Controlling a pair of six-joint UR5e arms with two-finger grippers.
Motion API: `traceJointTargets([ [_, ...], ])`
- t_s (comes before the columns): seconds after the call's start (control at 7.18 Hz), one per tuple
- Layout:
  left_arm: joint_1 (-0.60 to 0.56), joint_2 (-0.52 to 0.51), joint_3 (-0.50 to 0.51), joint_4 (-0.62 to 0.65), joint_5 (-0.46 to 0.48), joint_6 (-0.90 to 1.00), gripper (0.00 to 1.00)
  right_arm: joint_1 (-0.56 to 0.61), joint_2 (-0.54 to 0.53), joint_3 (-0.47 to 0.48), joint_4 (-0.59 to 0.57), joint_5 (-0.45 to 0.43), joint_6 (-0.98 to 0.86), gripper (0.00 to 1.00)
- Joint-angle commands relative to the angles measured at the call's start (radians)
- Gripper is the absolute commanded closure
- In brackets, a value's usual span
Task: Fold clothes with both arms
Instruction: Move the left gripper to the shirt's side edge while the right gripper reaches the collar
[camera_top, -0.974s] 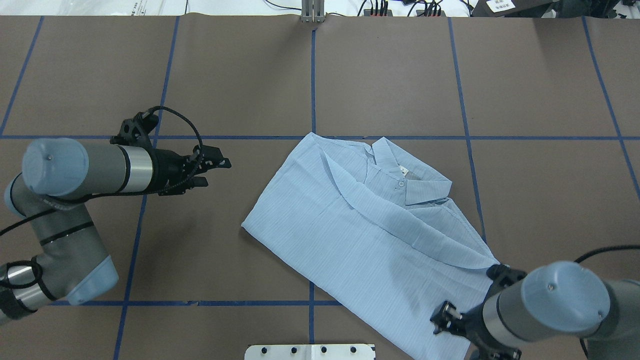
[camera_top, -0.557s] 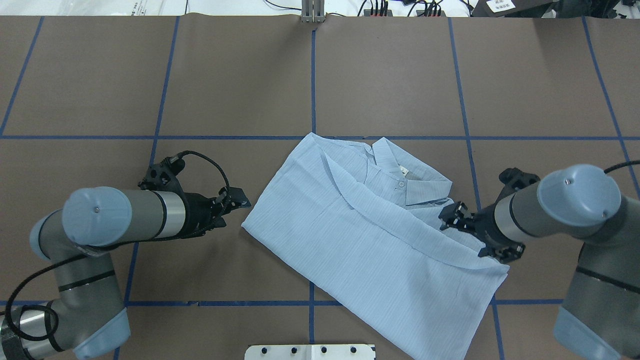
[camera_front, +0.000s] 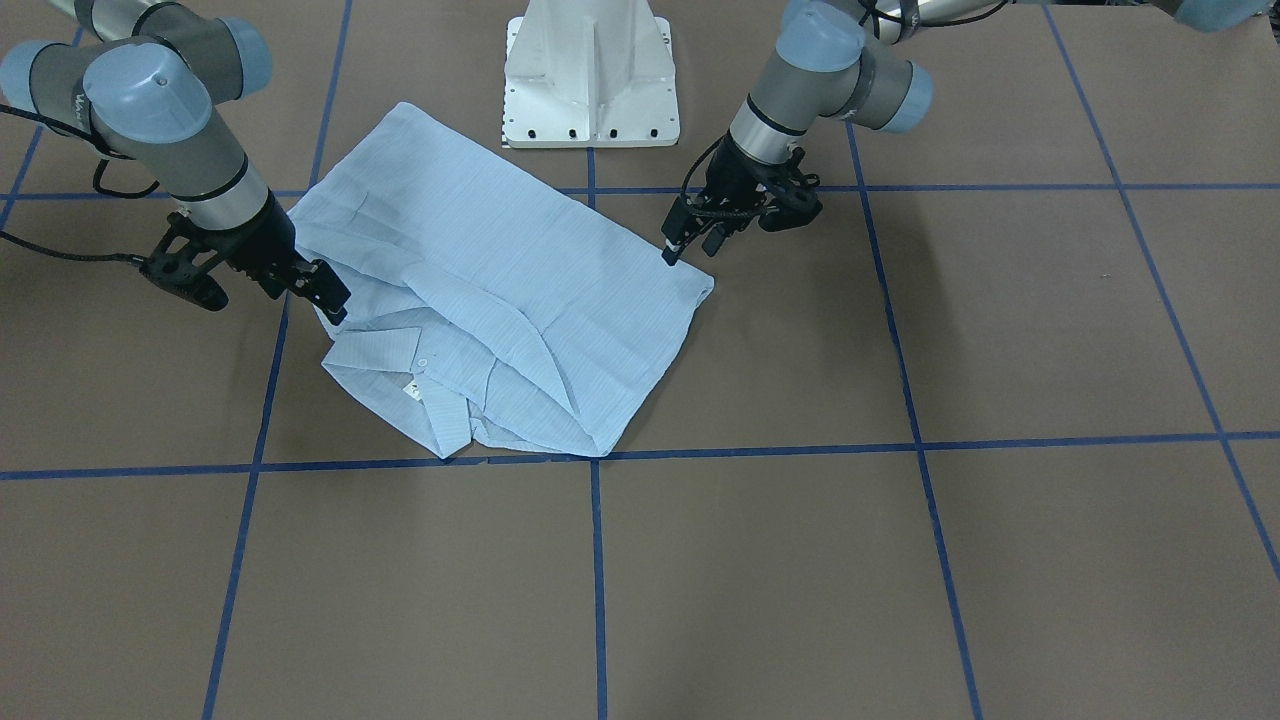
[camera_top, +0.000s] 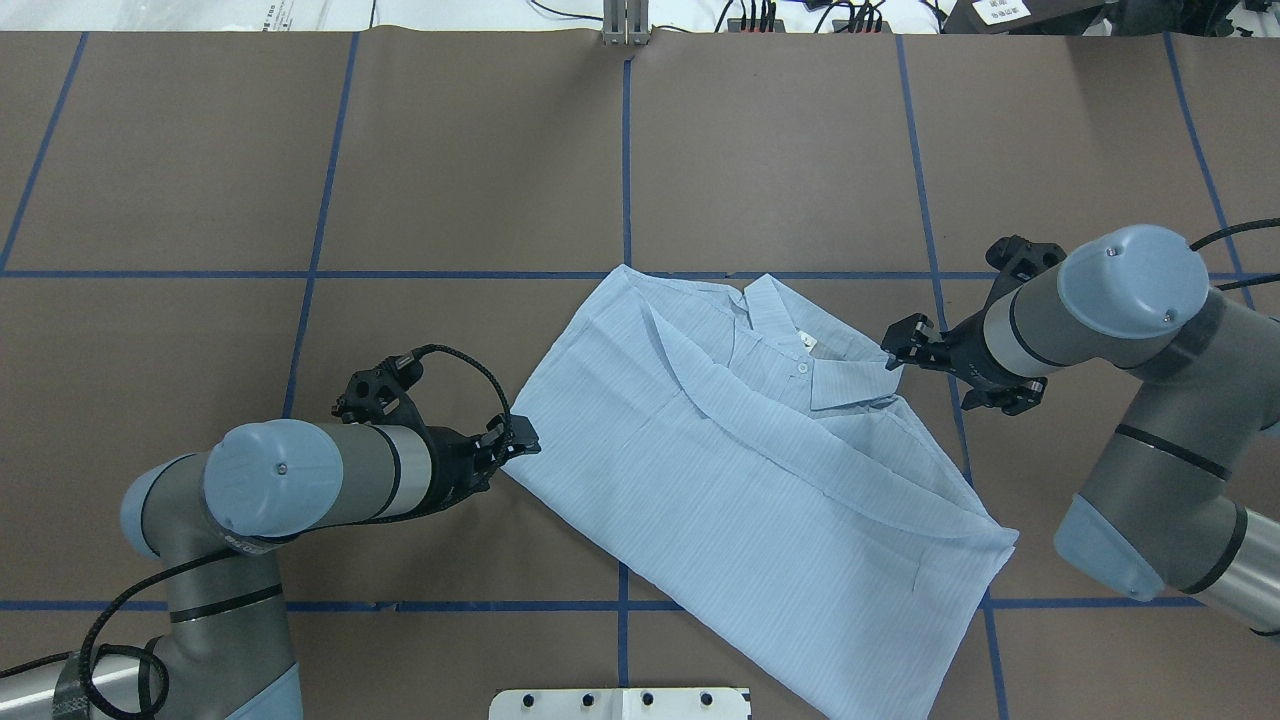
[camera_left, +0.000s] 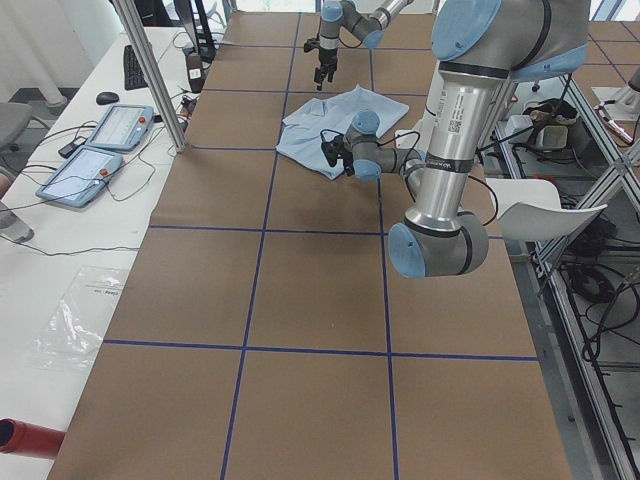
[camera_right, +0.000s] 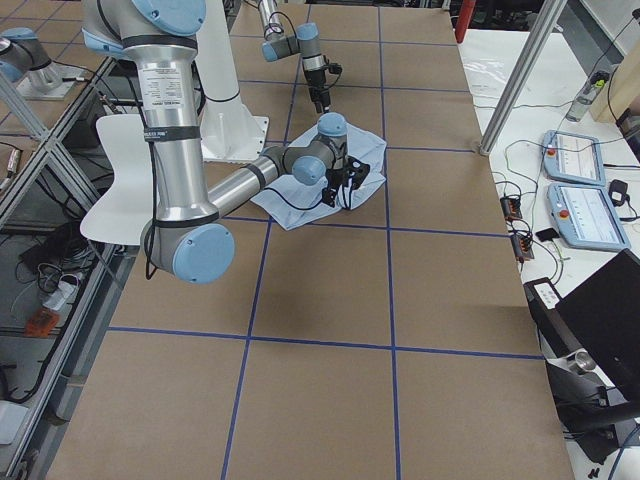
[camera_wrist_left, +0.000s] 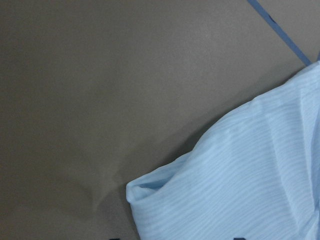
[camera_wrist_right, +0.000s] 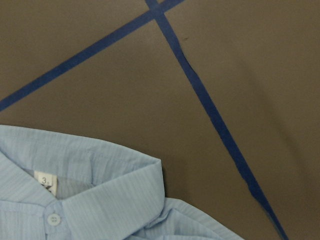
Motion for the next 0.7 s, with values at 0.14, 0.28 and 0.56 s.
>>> traceJointTargets([
  [0.14,0.005,-0.017,0.054,0.003,0.007,0.011,0.27,0.004,0.07,-0.09,0.001,-0.005,-0.01,0.0],
  [0.28,0.002,-0.018,0.052,0.004,0.021,0.011,0.53,0.004,0.075,-0.094,0.001,-0.005,-0.01,0.0],
  [0.56,-0.03,-0.016,0.05,0.004,0.03,0.048,1.0,0.004,0.075,-0.095,0.001,-0.006,-0.01,0.0],
])
